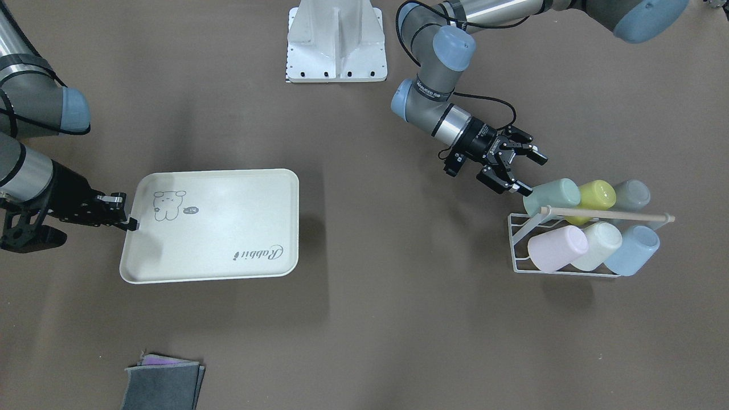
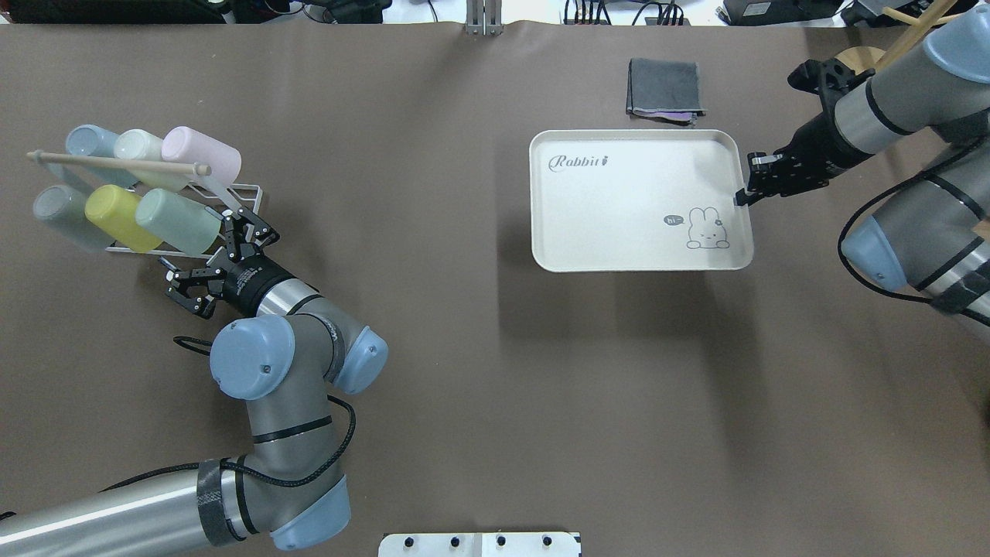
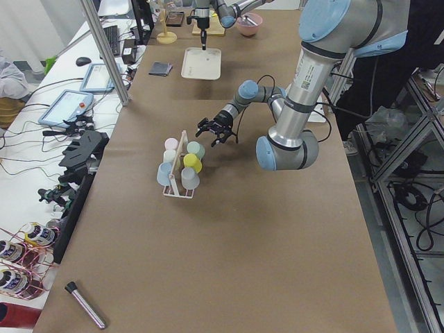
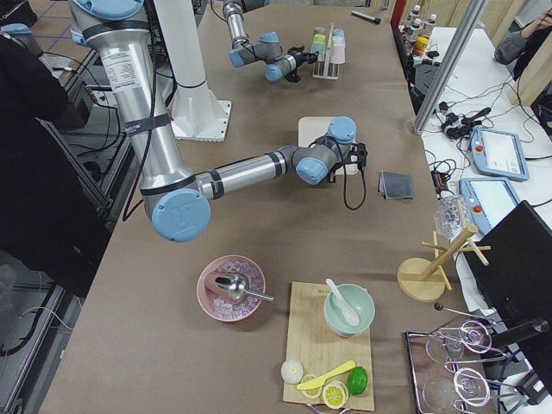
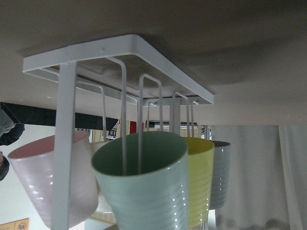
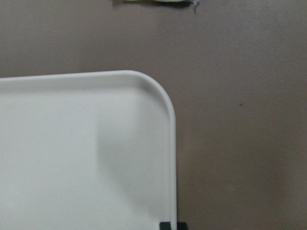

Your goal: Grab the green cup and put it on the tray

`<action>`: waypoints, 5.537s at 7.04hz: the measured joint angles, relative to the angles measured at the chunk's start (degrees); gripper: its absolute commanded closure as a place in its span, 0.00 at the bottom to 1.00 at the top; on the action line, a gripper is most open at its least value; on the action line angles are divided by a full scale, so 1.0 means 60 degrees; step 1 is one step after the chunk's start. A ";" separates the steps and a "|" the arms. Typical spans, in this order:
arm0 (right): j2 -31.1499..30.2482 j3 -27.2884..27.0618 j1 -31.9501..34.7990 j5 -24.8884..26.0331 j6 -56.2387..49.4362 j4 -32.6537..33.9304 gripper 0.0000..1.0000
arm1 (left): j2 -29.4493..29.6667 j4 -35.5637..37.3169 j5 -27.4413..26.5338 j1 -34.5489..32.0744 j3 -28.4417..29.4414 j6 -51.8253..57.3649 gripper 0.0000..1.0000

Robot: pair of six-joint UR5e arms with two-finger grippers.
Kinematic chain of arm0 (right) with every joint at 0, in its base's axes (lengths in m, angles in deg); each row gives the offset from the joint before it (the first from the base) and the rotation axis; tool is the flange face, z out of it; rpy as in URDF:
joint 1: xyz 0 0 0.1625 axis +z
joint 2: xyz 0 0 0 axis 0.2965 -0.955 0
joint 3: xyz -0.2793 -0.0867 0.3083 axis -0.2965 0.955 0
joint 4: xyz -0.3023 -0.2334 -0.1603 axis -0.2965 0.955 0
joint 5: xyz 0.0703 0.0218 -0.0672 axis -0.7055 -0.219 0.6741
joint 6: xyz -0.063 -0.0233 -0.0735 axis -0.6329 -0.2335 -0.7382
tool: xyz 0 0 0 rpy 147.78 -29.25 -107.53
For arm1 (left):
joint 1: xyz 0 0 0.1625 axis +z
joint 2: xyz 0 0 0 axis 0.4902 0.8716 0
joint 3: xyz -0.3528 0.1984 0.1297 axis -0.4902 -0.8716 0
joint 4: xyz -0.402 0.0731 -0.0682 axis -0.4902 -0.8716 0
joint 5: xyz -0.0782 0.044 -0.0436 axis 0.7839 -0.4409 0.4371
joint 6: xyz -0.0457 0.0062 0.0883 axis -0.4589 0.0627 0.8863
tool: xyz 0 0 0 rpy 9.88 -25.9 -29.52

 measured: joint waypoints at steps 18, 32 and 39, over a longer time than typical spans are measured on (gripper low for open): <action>0.2694 0.1846 -0.2739 0.1505 0.1527 0.0000 1.00 | -0.0930 -0.0595 -0.1703 -0.0438 0.0607 -0.1692 0.07; 0.2682 0.1828 -0.2636 0.1627 0.1703 0.0017 0.00 | -0.0827 0.0807 -0.1323 -0.0469 -0.0487 -0.1656 0.69; 0.1166 0.0187 0.0112 0.1333 0.1285 0.0728 0.00 | -0.0899 0.1797 0.3157 -0.0394 -0.5060 -0.5670 0.69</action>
